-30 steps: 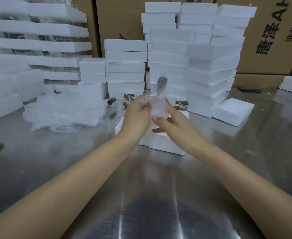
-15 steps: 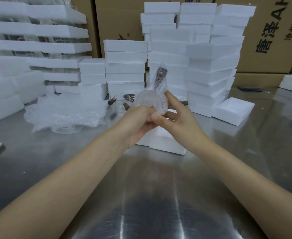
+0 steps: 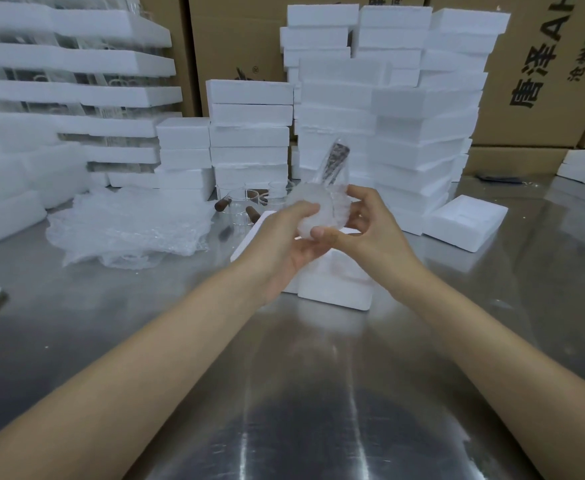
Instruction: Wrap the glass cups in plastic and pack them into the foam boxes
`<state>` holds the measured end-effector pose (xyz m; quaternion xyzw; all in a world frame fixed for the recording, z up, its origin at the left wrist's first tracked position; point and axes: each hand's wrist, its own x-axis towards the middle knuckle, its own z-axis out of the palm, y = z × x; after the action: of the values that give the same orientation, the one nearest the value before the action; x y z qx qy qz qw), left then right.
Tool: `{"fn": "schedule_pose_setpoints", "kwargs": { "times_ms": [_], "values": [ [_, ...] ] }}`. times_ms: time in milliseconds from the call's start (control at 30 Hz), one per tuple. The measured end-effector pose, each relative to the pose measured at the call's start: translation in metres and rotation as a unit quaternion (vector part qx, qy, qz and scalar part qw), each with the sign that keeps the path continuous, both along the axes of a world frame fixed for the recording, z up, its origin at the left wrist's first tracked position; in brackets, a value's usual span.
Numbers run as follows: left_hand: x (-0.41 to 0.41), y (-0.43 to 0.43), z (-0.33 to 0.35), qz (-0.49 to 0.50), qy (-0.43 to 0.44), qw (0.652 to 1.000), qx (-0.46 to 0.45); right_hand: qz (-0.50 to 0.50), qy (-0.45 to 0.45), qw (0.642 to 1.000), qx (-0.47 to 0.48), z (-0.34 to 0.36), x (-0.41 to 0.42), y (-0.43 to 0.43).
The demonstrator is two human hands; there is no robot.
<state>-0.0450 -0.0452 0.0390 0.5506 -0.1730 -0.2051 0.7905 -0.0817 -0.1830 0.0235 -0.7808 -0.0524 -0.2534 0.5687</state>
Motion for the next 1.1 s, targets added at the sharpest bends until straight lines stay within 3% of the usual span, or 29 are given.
{"fn": "schedule_pose_setpoints", "kwargs": {
  "times_ms": [200,367,467,567,867,1000,1100],
  "values": [
    [0.003,-0.002,-0.008,0.1,-0.071,0.99,0.073,-0.003,-0.053,0.99,-0.127,-0.002,-0.007,0.015],
    [0.005,-0.002,-0.009,0.16,-0.132,0.972,0.111,0.035,-0.034,0.997,-0.057,-0.001,-0.004,0.013],
    [0.007,-0.004,-0.01,0.158,-0.101,0.977,0.099,0.03,-0.009,0.999,-0.022,-0.005,0.001,0.009],
    [0.005,-0.005,-0.014,0.158,-0.172,0.962,0.143,0.033,-0.013,0.999,-0.007,-0.006,0.0,0.008],
    [0.016,0.008,-0.011,0.252,-0.245,0.927,0.132,0.08,-0.049,0.983,-0.157,0.0,-0.011,0.018],
    [0.017,0.013,-0.006,0.292,-0.315,0.892,0.139,0.089,-0.035,0.989,-0.115,0.009,-0.008,0.009],
    [0.012,0.019,-0.001,0.304,-0.435,0.828,0.184,0.055,-0.018,0.998,0.004,0.023,-0.009,-0.003]
  ]
}}
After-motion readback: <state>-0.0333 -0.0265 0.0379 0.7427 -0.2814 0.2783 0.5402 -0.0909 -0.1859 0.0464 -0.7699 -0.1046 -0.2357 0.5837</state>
